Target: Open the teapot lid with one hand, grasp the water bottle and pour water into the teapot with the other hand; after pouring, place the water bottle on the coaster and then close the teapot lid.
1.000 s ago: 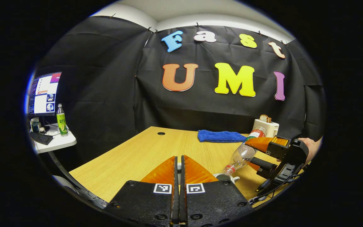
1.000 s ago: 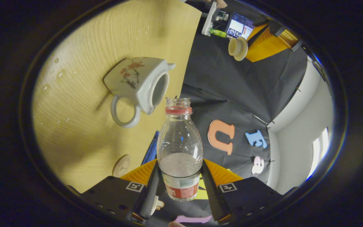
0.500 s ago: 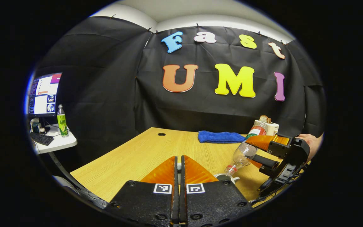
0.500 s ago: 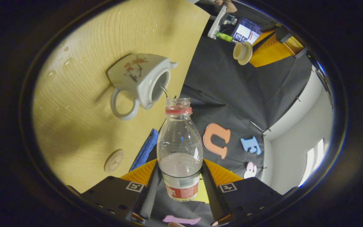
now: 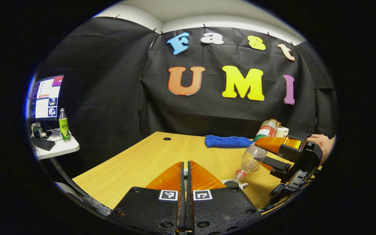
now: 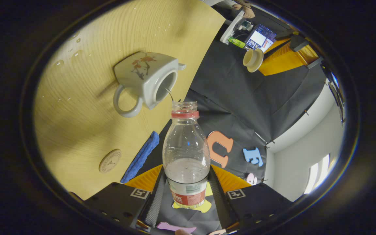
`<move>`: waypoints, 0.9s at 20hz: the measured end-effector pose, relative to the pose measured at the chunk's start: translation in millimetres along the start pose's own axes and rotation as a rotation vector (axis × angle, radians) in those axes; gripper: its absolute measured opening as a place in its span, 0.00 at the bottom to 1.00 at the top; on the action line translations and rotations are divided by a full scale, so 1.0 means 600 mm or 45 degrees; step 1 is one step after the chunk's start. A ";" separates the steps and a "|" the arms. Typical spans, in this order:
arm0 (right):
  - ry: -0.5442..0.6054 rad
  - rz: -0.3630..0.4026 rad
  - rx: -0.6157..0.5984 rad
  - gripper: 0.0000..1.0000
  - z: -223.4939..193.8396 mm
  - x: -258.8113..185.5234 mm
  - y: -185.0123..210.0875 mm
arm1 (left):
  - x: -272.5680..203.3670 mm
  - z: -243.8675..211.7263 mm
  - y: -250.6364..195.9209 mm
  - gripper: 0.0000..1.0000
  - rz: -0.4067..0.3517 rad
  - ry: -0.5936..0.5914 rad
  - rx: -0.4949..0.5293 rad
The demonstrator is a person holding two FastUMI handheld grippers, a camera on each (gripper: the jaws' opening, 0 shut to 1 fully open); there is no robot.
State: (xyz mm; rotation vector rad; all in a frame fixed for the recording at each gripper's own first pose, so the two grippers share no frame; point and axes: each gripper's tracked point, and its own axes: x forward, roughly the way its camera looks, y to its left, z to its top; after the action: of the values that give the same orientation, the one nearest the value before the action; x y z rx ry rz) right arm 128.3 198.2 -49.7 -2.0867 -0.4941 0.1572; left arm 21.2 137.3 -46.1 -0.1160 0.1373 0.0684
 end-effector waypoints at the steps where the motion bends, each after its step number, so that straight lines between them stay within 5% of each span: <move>1: -0.001 -0.010 -0.017 0.71 0.000 -0.001 -0.002 | -0.001 0.002 0.000 0.03 -0.001 -0.001 0.000; 18: -0.027 -0.075 -0.111 0.71 0.007 -0.004 -0.028 | -0.006 0.010 0.007 0.03 0.007 -0.016 0.004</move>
State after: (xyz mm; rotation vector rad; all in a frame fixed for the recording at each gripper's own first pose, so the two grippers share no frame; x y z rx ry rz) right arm 120.1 208.4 -37.8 -2.1549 -0.5844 0.1253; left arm 18.0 141.9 -40.3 -0.1119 0.1256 0.0746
